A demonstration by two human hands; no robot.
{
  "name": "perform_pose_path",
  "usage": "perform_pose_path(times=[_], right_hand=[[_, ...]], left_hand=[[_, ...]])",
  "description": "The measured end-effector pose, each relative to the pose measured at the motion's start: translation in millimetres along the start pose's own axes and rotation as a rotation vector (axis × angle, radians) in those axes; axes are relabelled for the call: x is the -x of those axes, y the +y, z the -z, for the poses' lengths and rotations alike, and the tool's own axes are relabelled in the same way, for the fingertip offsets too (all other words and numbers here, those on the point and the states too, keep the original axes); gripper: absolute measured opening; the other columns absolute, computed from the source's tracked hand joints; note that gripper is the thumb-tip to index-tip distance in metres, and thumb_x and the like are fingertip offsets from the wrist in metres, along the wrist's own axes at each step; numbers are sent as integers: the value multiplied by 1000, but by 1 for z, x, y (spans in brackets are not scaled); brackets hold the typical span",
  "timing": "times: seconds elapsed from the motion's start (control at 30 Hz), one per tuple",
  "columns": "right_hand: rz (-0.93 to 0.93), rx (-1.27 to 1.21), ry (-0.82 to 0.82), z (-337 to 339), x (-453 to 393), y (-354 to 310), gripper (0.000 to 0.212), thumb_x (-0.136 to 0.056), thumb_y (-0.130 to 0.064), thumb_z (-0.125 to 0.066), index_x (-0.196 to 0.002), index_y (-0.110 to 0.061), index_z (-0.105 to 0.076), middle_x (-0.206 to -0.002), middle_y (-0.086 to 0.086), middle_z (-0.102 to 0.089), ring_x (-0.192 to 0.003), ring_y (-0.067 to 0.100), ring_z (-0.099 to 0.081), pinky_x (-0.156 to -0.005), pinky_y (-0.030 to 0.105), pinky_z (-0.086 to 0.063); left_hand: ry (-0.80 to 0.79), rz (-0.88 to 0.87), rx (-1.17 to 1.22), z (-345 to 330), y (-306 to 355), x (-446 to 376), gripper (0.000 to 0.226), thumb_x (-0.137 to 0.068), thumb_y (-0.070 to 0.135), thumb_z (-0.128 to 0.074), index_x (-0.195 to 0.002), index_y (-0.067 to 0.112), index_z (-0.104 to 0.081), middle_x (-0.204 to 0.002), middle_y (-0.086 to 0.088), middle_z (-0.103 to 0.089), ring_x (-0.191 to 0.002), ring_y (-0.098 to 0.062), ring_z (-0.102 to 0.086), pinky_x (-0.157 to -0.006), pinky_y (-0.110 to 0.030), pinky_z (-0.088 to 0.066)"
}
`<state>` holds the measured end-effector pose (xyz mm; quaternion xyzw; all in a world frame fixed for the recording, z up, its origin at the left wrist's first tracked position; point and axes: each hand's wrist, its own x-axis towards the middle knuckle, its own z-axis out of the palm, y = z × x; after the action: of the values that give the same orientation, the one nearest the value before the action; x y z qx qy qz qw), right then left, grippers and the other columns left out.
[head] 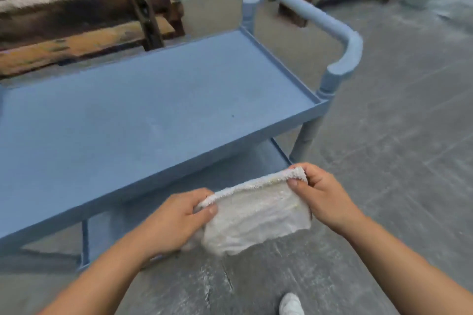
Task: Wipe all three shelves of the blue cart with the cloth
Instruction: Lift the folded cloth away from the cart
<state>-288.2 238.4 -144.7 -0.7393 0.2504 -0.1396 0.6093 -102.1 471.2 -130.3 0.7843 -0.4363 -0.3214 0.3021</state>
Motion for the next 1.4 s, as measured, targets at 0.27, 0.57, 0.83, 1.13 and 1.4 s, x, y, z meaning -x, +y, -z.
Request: perform_pose_path(times=[0.27,0.57,0.83,1.13,1.4], right_hand=[[134,47,211,62,-9,-161,18,-98,-17,-54,-98,-30,-67,-89,-12,-71,-84,8,-66,-72,28,-52],[267,177,313,147,-78,-223,12,-98,-18,-48,-102,-20,-59,-91,-7,-61,-82,6,-55,-79,29,-45],[213,446,308,206,-153,-233,25,-98,-28,-45,-74,-26,-41,-70,-7,-46,-64,7,-43,-58,27,-34],[88,459,298,248,-260,-217,18,-97,-28,-47,-91,-15,-58,-90,0,-61,-87,20,-55,-79,36,-44],[-86,426,326,273,-338,-183,26,-97,-27,-49,-93,-3,-59,-88,14,-63,-81,29,-57,-75,40,-48]], left_hand=[[164,-124,289,99,135,-26,9,-95,10,-60,-92,8,-68,-77,-1,-63,-67,-6,-54,-61,-22,-43],[321,-78,399,114,223,-102,14,-96,23,-57,-94,12,-65,-80,4,-67,-72,-10,-62,-67,-27,-49],[410,-30,465,99,251,-174,25,-98,29,-50,-78,35,-64,-73,14,-65,-71,-9,-61,-69,-33,-48],[299,4,586,114,237,-296,17,-98,29,-50,-90,29,-65,-86,1,-69,-80,-18,-64,-77,-42,-52],[81,85,683,130,217,-398,13,-100,23,-51,-97,19,-63,-85,0,-72,-78,-15,-68,-66,-31,-53]])
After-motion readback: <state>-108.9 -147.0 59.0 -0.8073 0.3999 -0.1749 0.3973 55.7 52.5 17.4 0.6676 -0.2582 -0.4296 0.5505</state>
